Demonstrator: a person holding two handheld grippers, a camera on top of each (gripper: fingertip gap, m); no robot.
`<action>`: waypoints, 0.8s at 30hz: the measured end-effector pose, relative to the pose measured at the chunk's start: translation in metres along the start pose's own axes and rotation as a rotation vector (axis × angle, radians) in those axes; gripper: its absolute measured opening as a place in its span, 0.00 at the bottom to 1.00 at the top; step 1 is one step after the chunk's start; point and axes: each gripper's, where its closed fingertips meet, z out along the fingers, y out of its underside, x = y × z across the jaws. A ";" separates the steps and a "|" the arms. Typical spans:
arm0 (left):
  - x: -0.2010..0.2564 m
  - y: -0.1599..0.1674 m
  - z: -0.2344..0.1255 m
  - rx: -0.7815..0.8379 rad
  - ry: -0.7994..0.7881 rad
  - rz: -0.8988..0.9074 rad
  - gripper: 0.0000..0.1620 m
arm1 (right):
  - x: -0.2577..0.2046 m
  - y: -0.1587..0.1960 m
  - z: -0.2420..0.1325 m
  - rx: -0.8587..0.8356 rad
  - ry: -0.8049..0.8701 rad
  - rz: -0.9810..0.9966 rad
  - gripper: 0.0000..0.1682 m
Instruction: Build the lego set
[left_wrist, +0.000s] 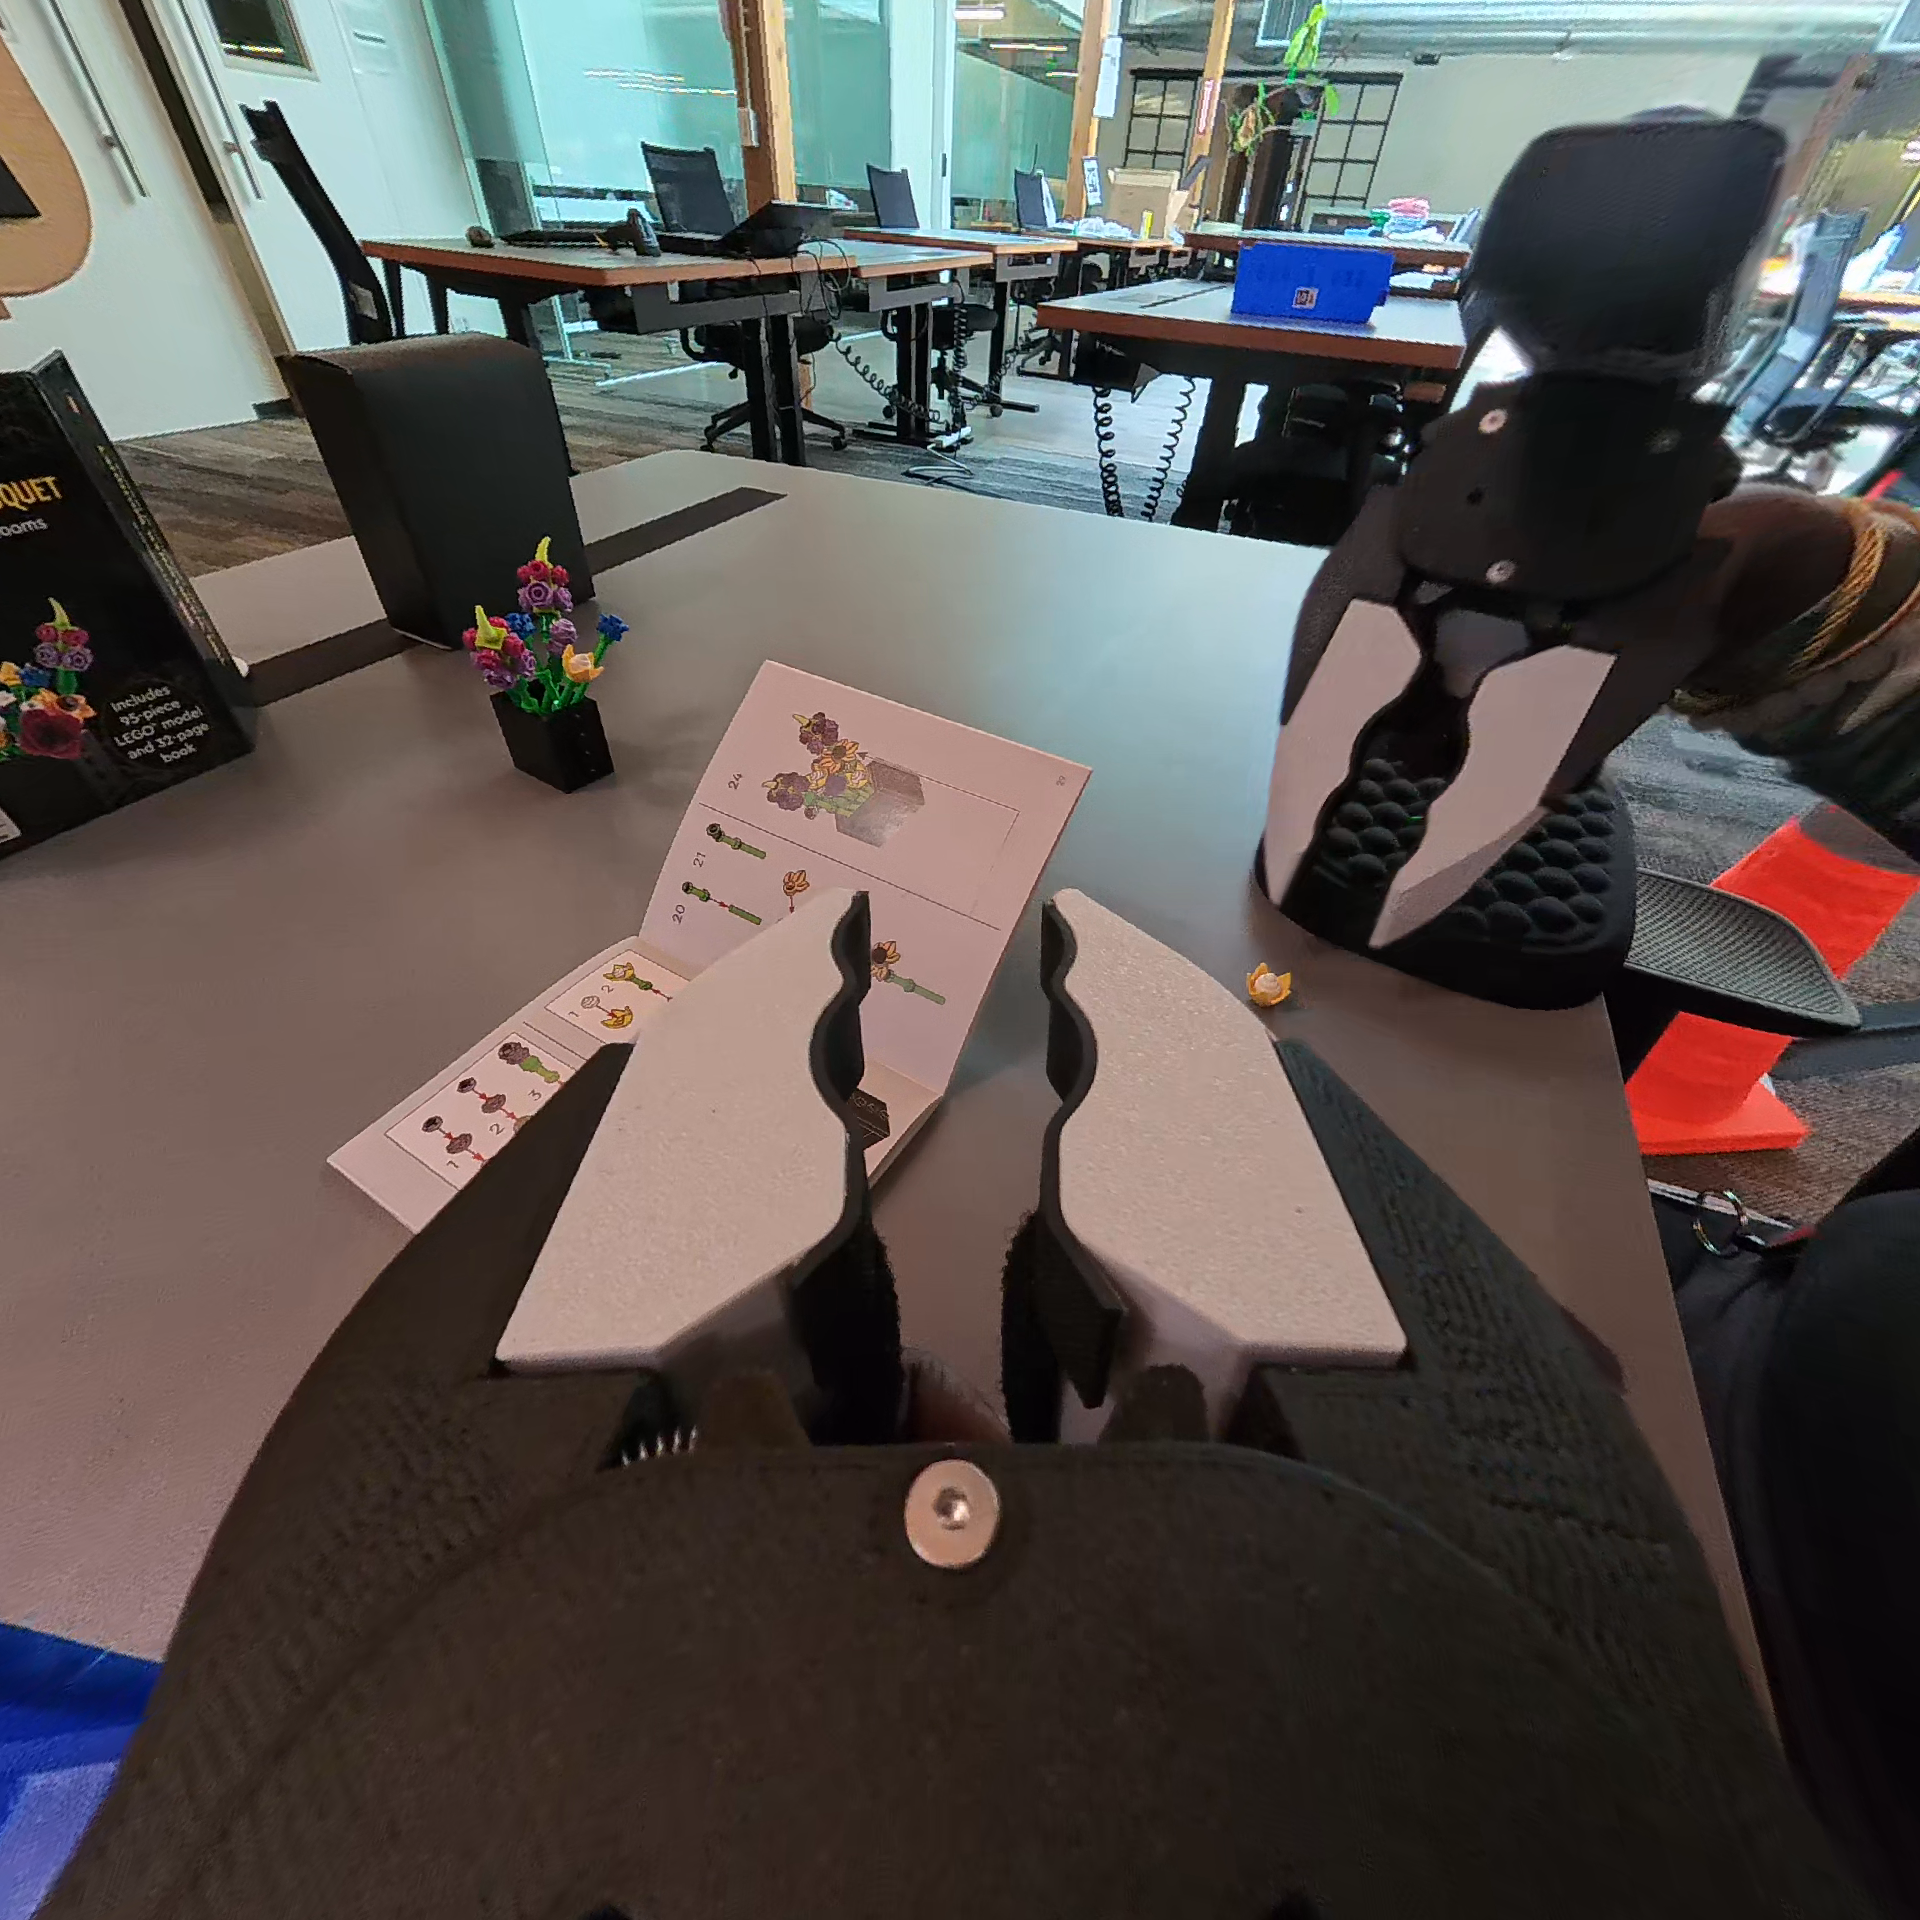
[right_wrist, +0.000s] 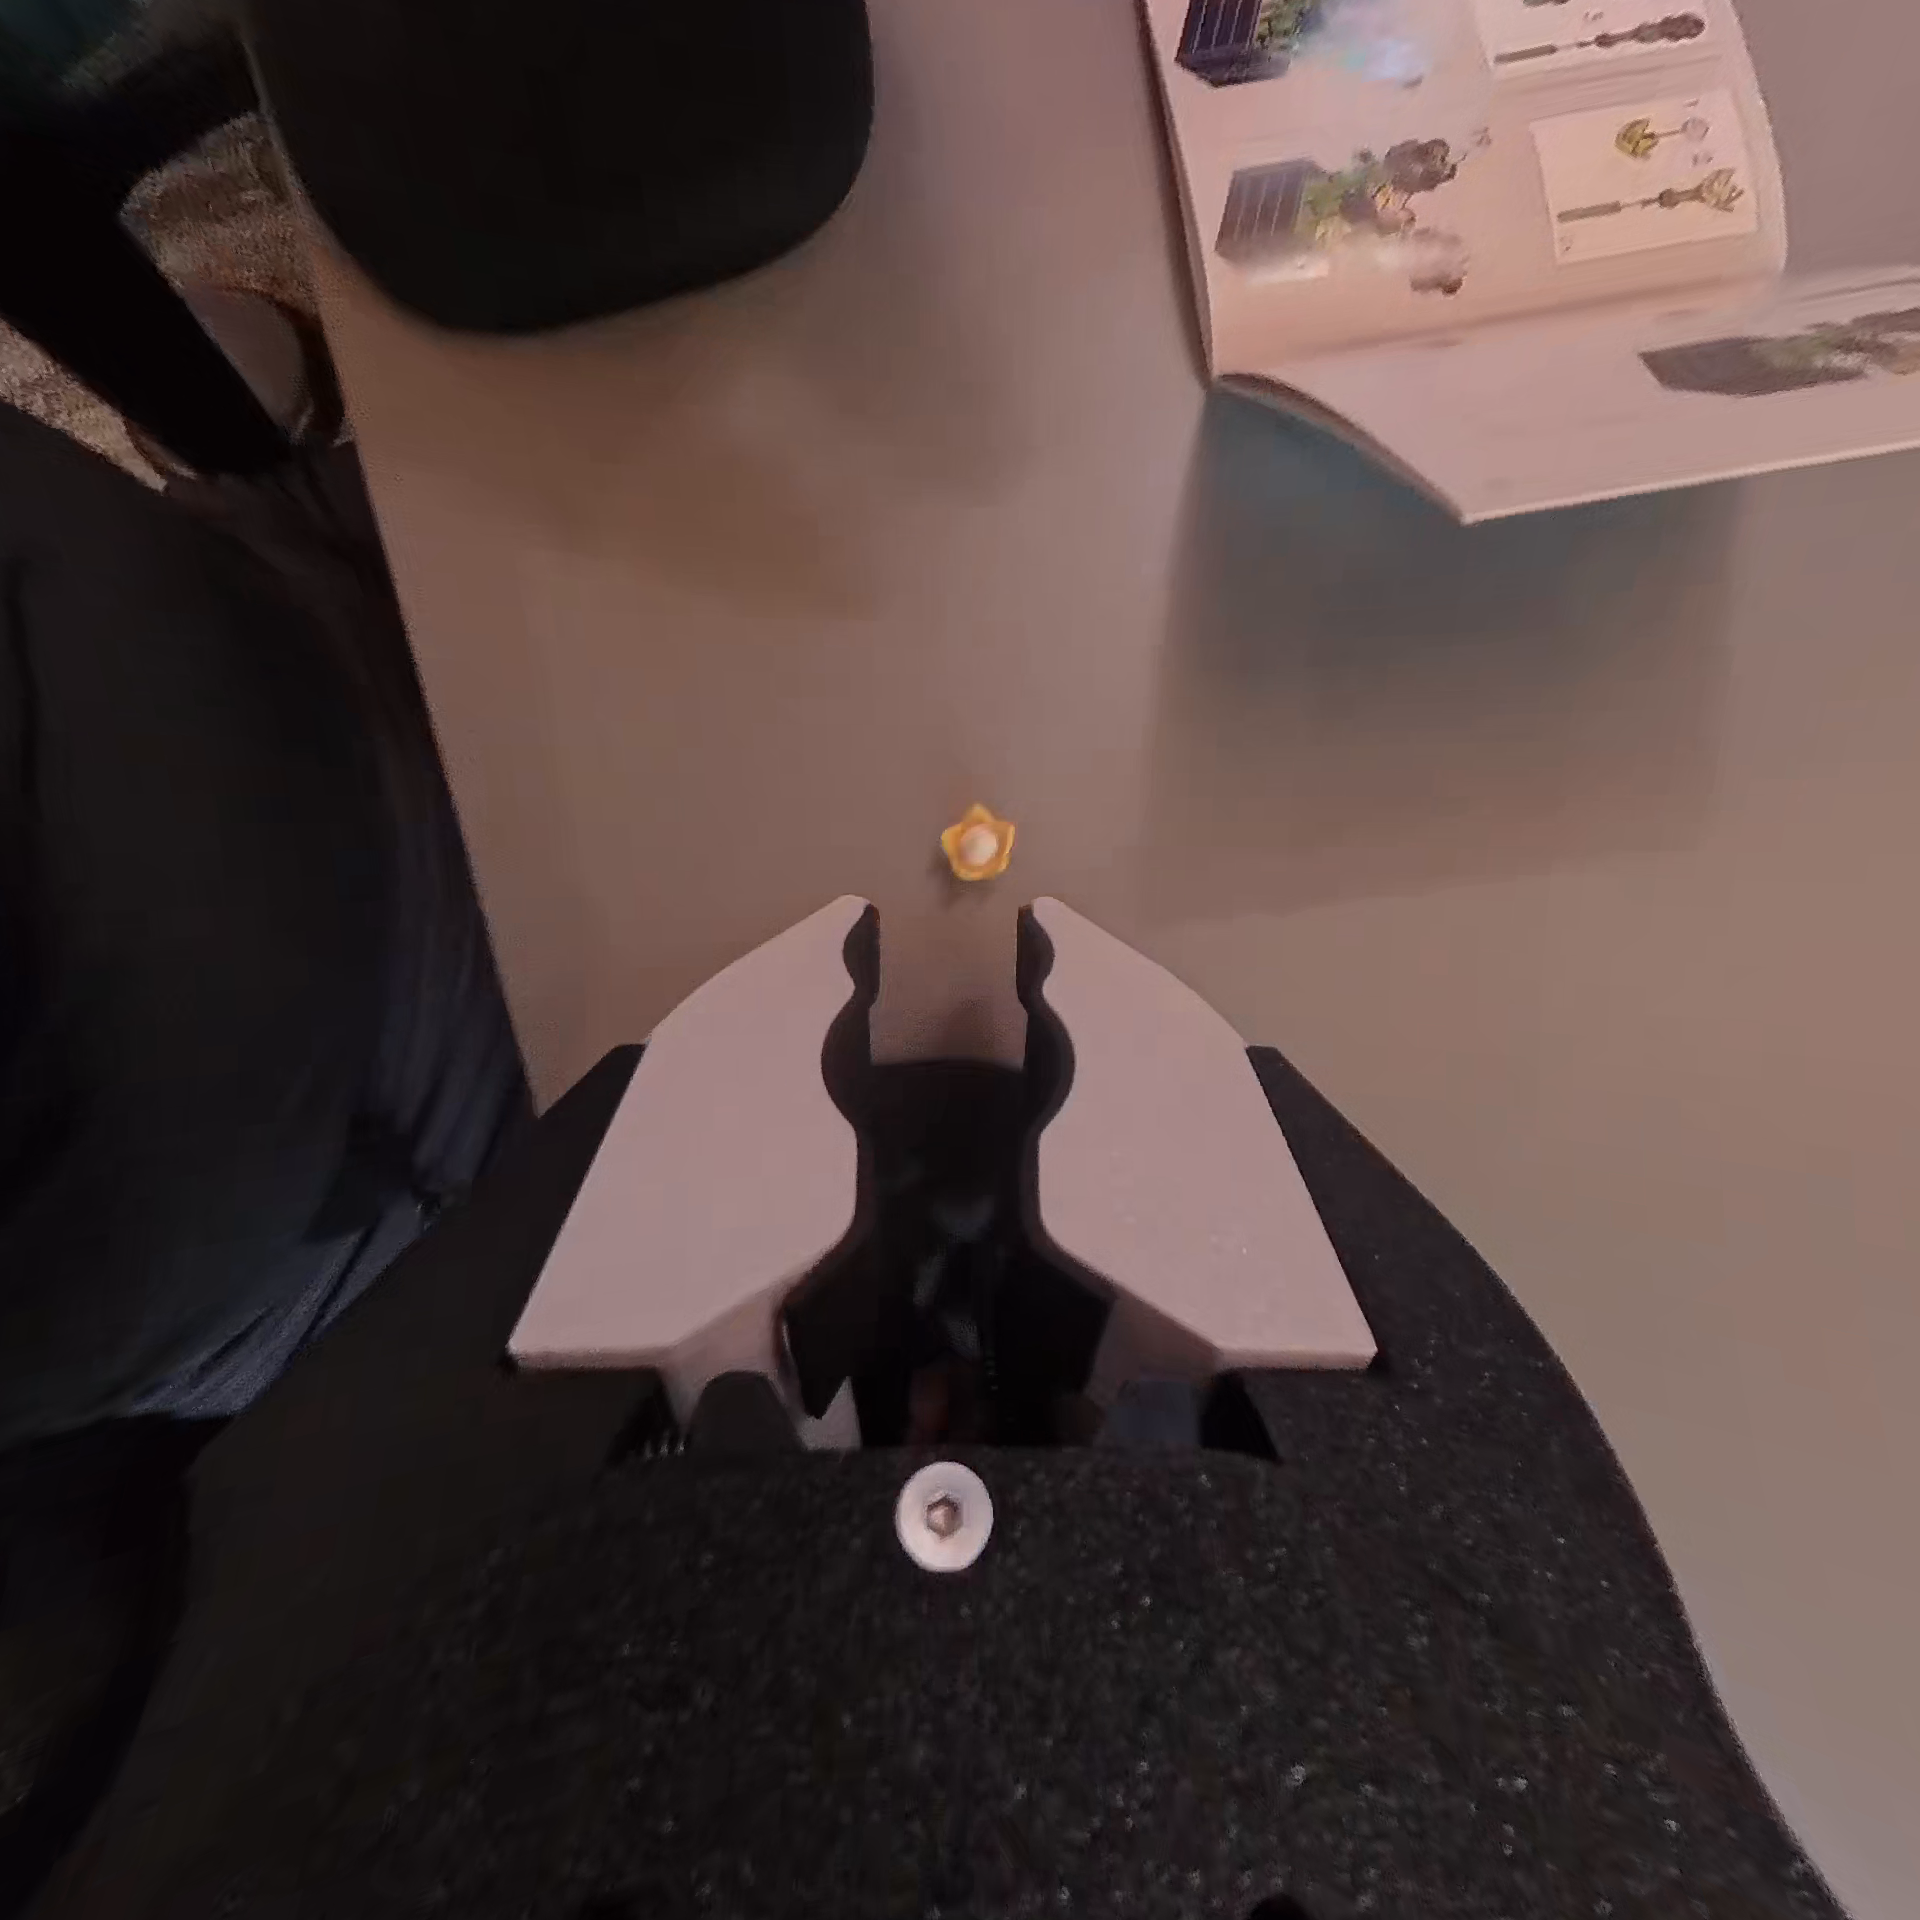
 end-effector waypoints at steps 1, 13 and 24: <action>0.001 0.000 0.000 -0.001 0.002 0.005 0.19 | 0.003 -0.002 0.005 0.010 0.003 0.001 0.15; 0.015 0.007 0.005 -0.071 0.031 0.116 0.19 | 0.009 -0.010 0.018 0.043 0.015 -0.061 0.09; 0.075 -0.011 0.043 -0.020 0.273 -0.356 0.06 | 0.012 -0.090 -0.035 0.273 0.475 -0.639 0.09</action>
